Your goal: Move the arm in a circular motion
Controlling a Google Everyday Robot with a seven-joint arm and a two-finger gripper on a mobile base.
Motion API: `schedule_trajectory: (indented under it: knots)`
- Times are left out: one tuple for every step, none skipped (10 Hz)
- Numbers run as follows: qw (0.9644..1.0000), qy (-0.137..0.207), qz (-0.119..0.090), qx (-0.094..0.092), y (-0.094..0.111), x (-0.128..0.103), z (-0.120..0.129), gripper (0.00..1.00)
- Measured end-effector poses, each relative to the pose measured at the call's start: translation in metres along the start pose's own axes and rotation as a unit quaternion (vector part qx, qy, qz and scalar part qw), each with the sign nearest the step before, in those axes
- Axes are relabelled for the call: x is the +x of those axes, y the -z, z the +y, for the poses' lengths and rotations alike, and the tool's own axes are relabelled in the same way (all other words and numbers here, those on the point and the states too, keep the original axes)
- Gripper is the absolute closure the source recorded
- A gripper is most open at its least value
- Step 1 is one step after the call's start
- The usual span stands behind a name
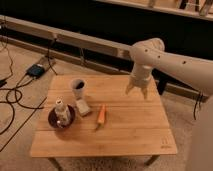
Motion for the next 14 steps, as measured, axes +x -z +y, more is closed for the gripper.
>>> schedule_trajectory:
  knots:
    - [0.9999, 0.015, 0.005, 0.0, -0.004, 0.022, 0.005, 0.35]
    - [0.9993, 0.037, 0.009, 0.0, -0.007, 0.047, 0.016, 0.35]
    - [0.9983, 0.058, 0.012, 0.0, -0.009, 0.066, 0.029, 0.35]
    - [0.9966, 0.081, 0.015, 0.0, -0.011, 0.085, 0.044, 0.35]
    - [0.9951, 0.097, 0.019, 0.0, -0.013, 0.099, 0.055, 0.35]
    - [0.9914, 0.128, 0.028, 0.0, -0.016, 0.12, 0.078, 0.35]
    - [0.9879, 0.151, 0.035, 0.0, -0.02, 0.132, 0.097, 0.35]
    - [0.9844, 0.171, 0.042, 0.002, -0.022, 0.139, 0.115, 0.35]
    - [0.9806, 0.191, 0.045, 0.006, -0.024, 0.142, 0.132, 0.35]
    - [0.9774, 0.206, 0.046, 0.008, -0.025, 0.141, 0.148, 0.35]
    - [0.9744, 0.221, 0.042, 0.01, -0.025, 0.135, 0.162, 0.35]
    - [0.9706, 0.238, 0.036, 0.012, -0.023, 0.126, 0.183, 0.35]
    - [0.969, 0.245, 0.033, 0.012, -0.021, 0.121, 0.193, 0.35]
    - [0.9671, 0.253, 0.026, 0.012, -0.019, 0.111, 0.206, 0.35]
